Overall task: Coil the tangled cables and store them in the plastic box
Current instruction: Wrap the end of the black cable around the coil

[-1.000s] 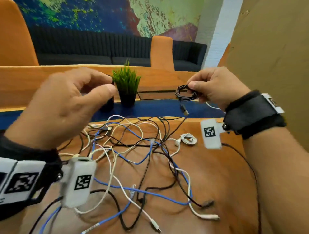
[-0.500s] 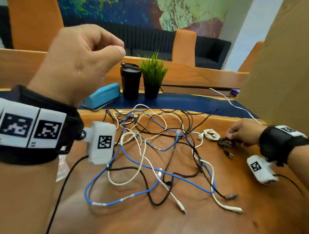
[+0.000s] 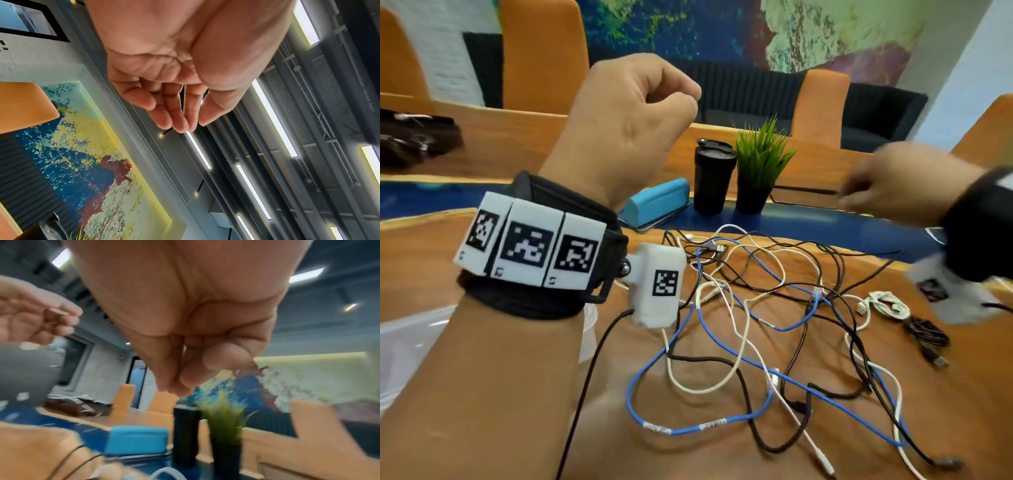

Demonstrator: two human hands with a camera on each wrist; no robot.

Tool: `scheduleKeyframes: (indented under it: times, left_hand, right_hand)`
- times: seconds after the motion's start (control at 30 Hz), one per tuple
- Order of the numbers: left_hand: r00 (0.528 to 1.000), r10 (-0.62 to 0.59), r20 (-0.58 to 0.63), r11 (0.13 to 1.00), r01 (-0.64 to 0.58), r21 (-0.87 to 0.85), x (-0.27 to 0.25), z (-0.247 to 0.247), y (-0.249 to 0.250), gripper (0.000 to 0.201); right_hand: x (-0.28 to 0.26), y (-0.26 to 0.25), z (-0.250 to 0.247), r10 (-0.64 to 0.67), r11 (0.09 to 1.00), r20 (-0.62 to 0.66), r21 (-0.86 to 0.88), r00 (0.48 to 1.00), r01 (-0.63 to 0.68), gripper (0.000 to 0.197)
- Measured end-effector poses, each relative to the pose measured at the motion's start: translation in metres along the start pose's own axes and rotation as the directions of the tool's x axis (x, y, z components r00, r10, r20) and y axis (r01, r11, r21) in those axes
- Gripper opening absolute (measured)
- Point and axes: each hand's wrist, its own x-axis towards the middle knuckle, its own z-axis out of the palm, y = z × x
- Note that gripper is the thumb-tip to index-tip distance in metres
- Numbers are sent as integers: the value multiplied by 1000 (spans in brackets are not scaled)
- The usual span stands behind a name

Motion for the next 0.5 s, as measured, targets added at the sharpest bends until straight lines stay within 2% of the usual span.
scheduleKeyframes:
  times: [0.07, 0.13, 0.23, 0.3, 0.4, 0.5]
  left_hand:
    - [1000, 1, -8, 1000, -1, -2, 0, -3, 1, 16]
    - [1000, 11, -13, 1000, -12, -7, 1, -6, 2, 15]
    - [999, 28, -21, 999, -29, -22, 1, -13, 4, 15]
    - [999, 33, -26, 999, -34, -41, 1, -14, 4, 14]
    - [999, 31, -24, 997, -33, -73, 2, -13, 4, 15]
    - [999, 44, 23, 999, -43, -34, 2, -7, 1, 17]
  right_hand:
    - [23, -55, 5, -152, 986, 58, 77, 987, 147, 11]
    - [46, -104, 23, -311, 950, 105, 68, 944, 305, 16]
    - [75, -147, 72, -314, 931, 273, -101, 909, 352, 28]
    - [83, -159, 95, -264, 947, 294, -105, 919, 305, 22]
    - [84, -152, 94, -273, 961, 220, 26, 937, 274, 21]
    - [74, -122, 52, -284, 945, 26, 180, 959, 274, 19]
